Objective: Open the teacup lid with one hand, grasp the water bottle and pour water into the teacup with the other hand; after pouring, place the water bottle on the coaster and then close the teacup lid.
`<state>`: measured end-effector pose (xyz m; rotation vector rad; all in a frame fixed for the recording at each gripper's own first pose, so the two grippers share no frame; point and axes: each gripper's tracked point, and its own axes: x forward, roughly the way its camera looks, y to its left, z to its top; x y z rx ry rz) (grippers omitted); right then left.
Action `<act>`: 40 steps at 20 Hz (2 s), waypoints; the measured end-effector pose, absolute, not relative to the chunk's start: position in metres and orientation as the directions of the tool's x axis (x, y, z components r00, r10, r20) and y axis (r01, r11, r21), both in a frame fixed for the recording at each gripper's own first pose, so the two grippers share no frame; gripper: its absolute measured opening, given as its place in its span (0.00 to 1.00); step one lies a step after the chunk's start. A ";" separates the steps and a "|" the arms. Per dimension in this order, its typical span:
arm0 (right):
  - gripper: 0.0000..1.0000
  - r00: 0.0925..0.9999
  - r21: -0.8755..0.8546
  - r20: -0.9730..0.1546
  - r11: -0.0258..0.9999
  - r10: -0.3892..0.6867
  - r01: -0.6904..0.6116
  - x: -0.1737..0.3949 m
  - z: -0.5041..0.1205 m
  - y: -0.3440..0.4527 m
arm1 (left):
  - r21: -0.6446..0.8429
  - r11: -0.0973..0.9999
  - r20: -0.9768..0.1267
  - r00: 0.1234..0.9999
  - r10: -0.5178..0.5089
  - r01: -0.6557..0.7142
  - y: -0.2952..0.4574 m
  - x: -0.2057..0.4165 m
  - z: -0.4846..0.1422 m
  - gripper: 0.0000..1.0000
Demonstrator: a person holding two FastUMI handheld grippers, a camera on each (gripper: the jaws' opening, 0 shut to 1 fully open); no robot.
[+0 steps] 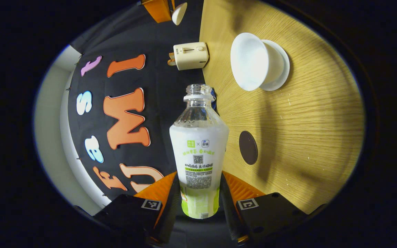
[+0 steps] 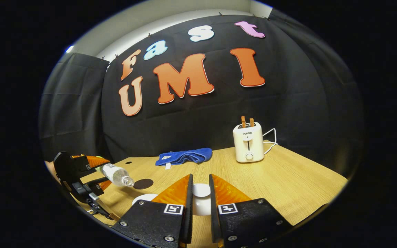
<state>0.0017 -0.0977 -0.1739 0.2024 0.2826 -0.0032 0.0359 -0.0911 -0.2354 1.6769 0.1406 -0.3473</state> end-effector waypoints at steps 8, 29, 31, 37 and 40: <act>0.23 0.961 0.212 -0.275 0.977 0.037 0.023 0.002 -0.173 -0.098 | 0.946 -0.184 -0.290 0.950 -0.117 0.266 -0.093 0.032 -0.231 0.65; 0.23 0.958 0.192 -0.275 0.981 0.076 -0.023 -0.001 -0.169 -0.082 | 0.939 -0.319 -0.185 0.972 -0.146 0.131 -0.099 0.034 -0.198 0.63; 0.23 0.958 0.189 -0.275 0.981 0.081 -0.029 -0.002 -0.170 -0.081 | 0.937 -0.329 -0.176 0.973 -0.147 0.119 -0.100 0.031 -0.197 0.64; 0.23 0.958 0.186 -0.272 0.982 0.092 -0.041 -0.002 -0.168 -0.078 | 0.926 -0.370 -0.140 0.978 -0.152 0.075 -0.102 0.037 -0.190 0.65; 0.22 0.957 0.185 -0.273 0.982 0.098 -0.048 -0.003 -0.167 -0.076 | 0.919 -0.391 -0.122 0.980 -0.156 0.052 -0.103 0.035 -0.191 0.63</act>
